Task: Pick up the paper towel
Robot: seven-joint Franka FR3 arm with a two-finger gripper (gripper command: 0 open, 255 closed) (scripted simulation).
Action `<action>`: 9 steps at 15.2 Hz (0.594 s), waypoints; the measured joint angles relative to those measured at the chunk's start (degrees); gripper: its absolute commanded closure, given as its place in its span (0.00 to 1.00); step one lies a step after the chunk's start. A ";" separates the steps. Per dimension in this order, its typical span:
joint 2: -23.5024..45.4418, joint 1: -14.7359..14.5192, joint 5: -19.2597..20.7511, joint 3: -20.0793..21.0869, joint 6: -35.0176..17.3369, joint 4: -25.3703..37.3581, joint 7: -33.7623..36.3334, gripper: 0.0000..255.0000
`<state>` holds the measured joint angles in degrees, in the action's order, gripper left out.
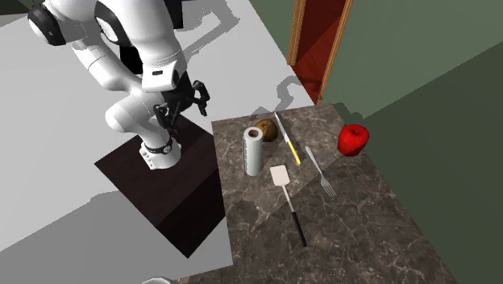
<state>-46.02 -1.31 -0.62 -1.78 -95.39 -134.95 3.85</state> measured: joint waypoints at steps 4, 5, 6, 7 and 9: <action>4.49 -1.68 0.09 0.61 -1.90 2.24 -2.26 0.00; 6.30 -2.39 0.16 0.90 -2.92 2.85 -3.29 0.00; 8.27 -3.11 0.23 1.17 -3.72 3.87 -4.37 0.00; 10.26 -3.84 0.28 1.52 -4.18 5.22 -5.42 0.00; 14.36 -5.21 0.49 2.19 -6.20 6.95 -7.59 0.00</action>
<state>-31.66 -6.52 -0.13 0.42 -101.59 -128.00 -3.74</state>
